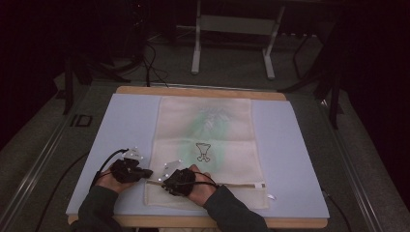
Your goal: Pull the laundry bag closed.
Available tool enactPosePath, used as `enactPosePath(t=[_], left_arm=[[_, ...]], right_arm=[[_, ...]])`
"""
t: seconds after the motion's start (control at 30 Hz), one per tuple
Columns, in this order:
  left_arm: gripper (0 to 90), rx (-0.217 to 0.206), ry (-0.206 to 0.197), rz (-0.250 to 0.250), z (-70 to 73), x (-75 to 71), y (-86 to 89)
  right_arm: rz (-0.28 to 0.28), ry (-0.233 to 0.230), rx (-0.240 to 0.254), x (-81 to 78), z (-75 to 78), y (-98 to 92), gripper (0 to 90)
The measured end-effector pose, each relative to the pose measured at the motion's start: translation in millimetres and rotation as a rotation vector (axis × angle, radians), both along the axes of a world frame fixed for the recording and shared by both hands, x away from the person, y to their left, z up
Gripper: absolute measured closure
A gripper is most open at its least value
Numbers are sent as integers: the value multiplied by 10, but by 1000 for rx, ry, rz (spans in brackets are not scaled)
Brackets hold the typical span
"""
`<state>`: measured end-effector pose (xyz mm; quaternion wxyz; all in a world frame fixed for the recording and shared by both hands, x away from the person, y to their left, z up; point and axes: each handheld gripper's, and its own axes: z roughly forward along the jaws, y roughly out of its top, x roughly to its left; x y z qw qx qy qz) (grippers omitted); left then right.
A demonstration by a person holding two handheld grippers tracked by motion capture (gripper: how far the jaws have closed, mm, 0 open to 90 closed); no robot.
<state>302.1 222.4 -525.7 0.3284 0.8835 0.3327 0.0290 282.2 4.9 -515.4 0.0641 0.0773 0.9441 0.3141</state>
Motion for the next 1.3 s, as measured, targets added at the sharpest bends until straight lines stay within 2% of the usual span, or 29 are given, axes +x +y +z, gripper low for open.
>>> enactPosePath(t=[1.3], left_arm=[[900,2,-2,-3,1,-1,-2]], right_arm=[[-3,0,-31,-20,37,-180,823]])
